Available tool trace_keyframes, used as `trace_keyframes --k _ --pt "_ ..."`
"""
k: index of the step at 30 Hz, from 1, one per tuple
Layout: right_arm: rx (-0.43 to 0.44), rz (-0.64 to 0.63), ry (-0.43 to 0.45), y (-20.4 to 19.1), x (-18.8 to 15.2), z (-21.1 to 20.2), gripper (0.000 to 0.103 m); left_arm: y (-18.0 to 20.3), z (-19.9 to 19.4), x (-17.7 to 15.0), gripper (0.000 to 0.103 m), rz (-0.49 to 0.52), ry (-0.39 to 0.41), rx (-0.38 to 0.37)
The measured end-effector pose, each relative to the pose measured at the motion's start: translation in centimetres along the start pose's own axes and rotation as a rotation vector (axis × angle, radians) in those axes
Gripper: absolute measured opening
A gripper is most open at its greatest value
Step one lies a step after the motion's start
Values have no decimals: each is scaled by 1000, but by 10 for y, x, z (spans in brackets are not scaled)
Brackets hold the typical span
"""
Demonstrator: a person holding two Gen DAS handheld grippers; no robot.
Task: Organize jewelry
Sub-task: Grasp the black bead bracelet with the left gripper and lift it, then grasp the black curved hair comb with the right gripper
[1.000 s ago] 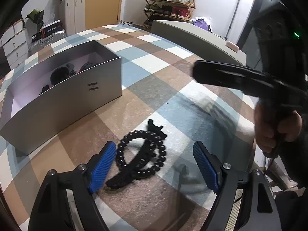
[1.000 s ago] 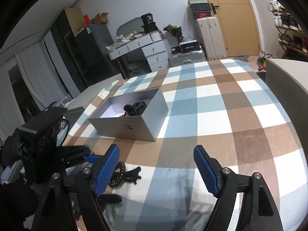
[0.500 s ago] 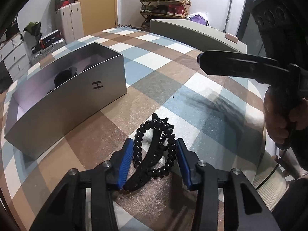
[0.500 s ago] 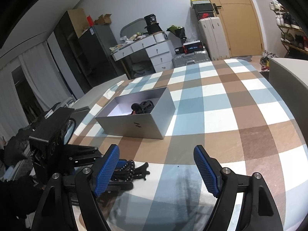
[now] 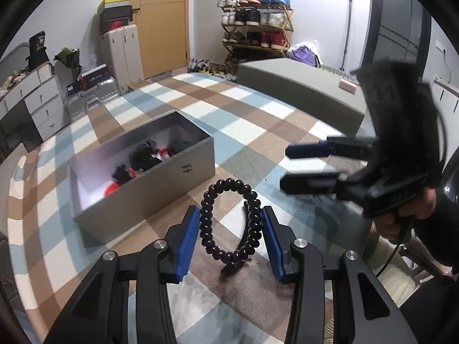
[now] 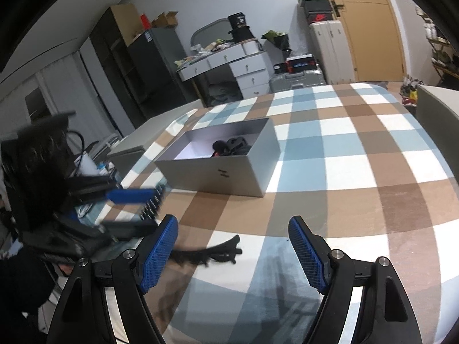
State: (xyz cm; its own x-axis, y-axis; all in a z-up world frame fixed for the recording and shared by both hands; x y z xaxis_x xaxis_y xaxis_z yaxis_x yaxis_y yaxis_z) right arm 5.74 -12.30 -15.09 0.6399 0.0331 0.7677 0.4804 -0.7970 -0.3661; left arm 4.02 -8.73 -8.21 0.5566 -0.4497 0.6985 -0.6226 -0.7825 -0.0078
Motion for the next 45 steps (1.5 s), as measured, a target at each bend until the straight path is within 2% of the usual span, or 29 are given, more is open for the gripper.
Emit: trace_keyframes --k 4,10,13,18,20,30,36,38,39,45 --pt "17 -32 -56 -7 -7 10 80 -12 -8 3 38 -24 31 38" --pt "18 -72 -151 -20 -23 32 80 -41 -13 -7 38 -156 56 89" --pt "-25 -102 -184 -31 -28 47 80 -53 -16 -13 38 -213 64 113" --pt "-85 -152 -222 -45 -36 63 83 -64 -26 -21 38 -250 80 146" --pt "-111 -161 -229 -49 -38 67 88 -67 -28 -23 38 -263 82 143" --pt "-256 -235 -288 -55 -41 88 91 -73 -32 -35 38 -303 94 121" --pt "-270 -239 -286 -54 -40 87 88 -74 -35 -40 38 -316 100 110" --pt "-273 -241 -265 -54 -38 84 68 -75 -35 -42 38 -329 101 110" --pt "-277 -241 -258 -54 -37 82 64 -77 -35 -42 38 -337 100 110" --pt "-260 -202 -246 -47 -36 76 64 -77 -37 -41 38 -350 109 109"
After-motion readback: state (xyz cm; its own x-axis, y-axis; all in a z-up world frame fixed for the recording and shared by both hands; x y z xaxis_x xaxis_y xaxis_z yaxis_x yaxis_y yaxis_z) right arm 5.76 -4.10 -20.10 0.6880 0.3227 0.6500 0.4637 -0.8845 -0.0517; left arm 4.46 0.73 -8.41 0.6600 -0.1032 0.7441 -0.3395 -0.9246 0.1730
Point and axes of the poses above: each gripper's, at about its wrist camera, not at the fingertips, and z roughly the way its jaws point, y to its right, x to its top, the point moved 7 cm from there along z, roughly the way its jaws point, and after that the axes turned 4 degrees about x, right-handed, at the moved point
